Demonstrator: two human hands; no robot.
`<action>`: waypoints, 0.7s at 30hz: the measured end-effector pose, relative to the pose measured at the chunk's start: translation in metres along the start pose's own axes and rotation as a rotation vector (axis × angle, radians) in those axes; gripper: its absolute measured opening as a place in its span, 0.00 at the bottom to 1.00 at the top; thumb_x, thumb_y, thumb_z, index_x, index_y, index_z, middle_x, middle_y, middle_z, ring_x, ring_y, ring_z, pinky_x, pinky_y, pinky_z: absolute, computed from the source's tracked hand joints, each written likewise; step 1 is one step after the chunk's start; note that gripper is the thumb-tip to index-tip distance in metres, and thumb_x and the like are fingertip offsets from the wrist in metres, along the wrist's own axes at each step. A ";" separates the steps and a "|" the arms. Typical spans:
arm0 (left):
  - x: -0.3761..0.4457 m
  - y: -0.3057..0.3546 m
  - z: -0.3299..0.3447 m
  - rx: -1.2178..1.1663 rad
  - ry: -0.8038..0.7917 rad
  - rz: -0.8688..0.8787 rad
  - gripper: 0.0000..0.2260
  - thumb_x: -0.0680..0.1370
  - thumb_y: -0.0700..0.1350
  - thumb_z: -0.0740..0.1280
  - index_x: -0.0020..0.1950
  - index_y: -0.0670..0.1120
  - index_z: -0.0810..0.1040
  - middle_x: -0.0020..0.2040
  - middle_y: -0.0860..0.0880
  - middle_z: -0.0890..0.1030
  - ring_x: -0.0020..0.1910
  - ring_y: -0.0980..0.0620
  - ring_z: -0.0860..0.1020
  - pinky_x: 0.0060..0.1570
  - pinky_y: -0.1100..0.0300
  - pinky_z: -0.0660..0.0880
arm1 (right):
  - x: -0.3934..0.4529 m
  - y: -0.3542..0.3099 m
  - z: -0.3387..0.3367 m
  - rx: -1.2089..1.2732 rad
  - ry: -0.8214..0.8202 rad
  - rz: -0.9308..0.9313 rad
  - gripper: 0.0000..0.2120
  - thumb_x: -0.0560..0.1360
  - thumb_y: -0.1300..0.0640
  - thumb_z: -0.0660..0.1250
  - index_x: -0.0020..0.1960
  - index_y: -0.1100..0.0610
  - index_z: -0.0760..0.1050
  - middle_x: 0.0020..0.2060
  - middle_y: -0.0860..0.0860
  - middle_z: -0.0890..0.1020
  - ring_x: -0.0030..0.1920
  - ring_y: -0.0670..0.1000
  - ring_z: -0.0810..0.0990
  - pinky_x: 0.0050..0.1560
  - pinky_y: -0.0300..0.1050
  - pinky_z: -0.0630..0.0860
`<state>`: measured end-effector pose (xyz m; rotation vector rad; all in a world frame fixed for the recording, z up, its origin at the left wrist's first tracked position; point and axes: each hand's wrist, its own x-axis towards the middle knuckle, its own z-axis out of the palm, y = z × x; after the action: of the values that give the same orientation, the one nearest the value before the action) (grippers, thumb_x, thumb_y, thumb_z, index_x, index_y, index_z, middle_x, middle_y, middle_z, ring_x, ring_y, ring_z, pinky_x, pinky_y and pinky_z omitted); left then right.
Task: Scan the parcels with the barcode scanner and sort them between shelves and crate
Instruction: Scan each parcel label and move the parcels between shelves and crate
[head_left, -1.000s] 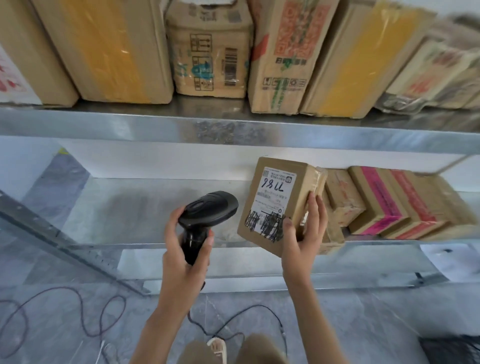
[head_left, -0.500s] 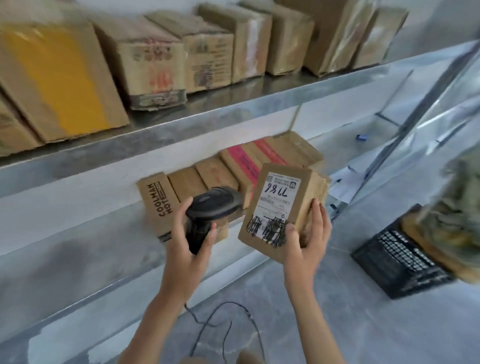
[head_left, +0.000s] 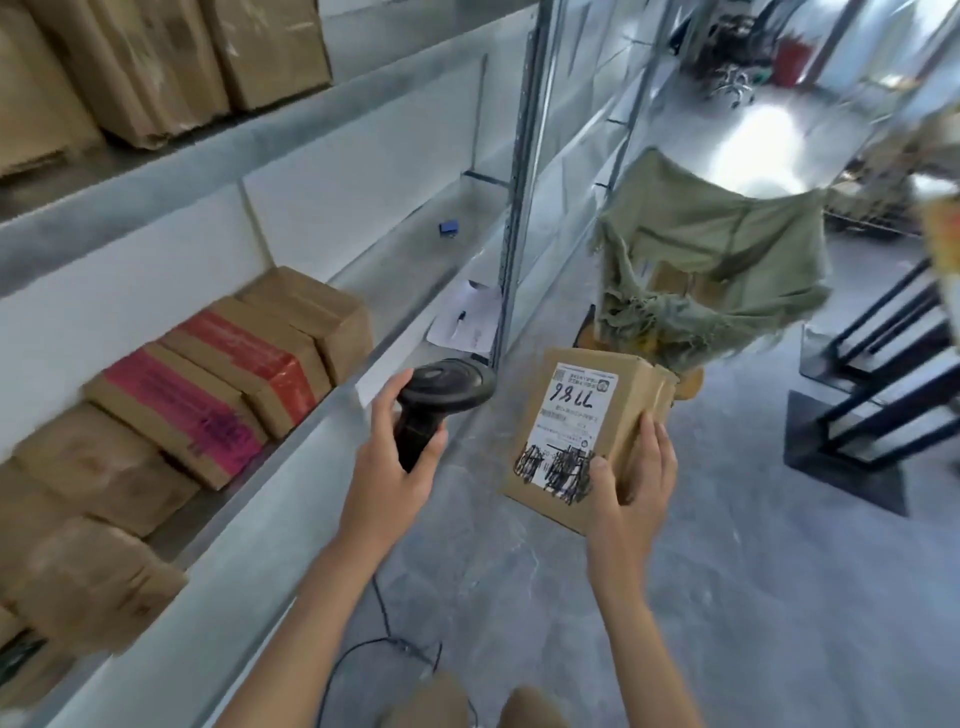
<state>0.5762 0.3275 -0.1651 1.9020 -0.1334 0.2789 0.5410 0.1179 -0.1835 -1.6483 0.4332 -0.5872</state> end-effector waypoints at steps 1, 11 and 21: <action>0.009 0.000 0.010 -0.008 -0.028 0.003 0.26 0.79 0.50 0.67 0.72 0.69 0.60 0.59 0.46 0.80 0.45 0.51 0.80 0.46 0.53 0.79 | 0.006 0.005 -0.007 -0.012 0.036 0.011 0.31 0.73 0.52 0.65 0.75 0.38 0.65 0.75 0.38 0.61 0.75 0.41 0.61 0.74 0.59 0.65; 0.130 -0.011 0.104 -0.028 -0.182 0.067 0.28 0.80 0.45 0.68 0.71 0.68 0.60 0.54 0.44 0.81 0.42 0.54 0.80 0.42 0.62 0.78 | 0.091 0.036 -0.026 -0.094 0.236 0.100 0.31 0.71 0.49 0.66 0.73 0.34 0.65 0.75 0.38 0.62 0.74 0.44 0.63 0.71 0.62 0.69; 0.294 -0.037 0.180 -0.034 -0.316 0.075 0.28 0.80 0.47 0.68 0.73 0.68 0.59 0.62 0.44 0.80 0.52 0.37 0.82 0.49 0.42 0.81 | 0.239 0.062 0.047 -0.184 0.340 0.177 0.32 0.70 0.43 0.64 0.73 0.32 0.63 0.75 0.38 0.62 0.75 0.46 0.61 0.72 0.63 0.65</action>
<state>0.8916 0.1837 -0.1810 1.8988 -0.4195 0.0240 0.7634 0.0048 -0.2175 -1.6650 0.8949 -0.7129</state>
